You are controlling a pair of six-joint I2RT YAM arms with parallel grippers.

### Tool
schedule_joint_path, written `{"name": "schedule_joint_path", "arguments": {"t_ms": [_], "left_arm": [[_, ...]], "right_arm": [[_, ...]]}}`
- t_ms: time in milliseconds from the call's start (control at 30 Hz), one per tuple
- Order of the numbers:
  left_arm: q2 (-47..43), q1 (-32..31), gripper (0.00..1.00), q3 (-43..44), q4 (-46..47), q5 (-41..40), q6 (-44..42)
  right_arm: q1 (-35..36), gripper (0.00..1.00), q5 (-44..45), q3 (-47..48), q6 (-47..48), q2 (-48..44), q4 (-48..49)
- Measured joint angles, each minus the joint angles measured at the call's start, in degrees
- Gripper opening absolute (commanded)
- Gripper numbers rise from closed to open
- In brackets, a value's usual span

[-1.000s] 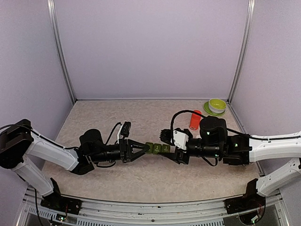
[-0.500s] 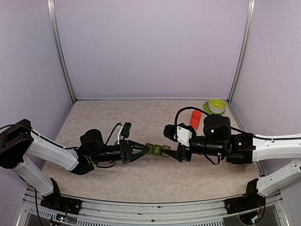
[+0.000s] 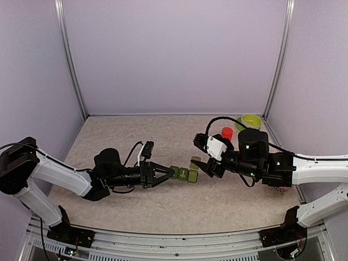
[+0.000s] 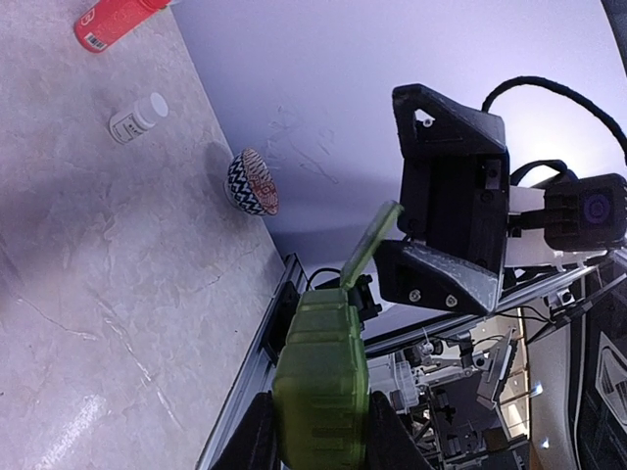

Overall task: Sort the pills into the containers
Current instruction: Open the lid of the pill container from the compartment of the pill container.

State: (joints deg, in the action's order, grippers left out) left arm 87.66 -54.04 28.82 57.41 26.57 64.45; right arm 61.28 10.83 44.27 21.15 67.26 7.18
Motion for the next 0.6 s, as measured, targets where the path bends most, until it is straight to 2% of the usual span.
{"name": "schedule_joint_path", "arguments": {"t_ms": [600], "left_arm": [[0.0, -0.4, 0.14, 0.7, -0.5, 0.4, -1.5]], "right_arm": [[-1.8, 0.73, 2.4, 0.3, -1.2, 4.2, -1.2]]}}
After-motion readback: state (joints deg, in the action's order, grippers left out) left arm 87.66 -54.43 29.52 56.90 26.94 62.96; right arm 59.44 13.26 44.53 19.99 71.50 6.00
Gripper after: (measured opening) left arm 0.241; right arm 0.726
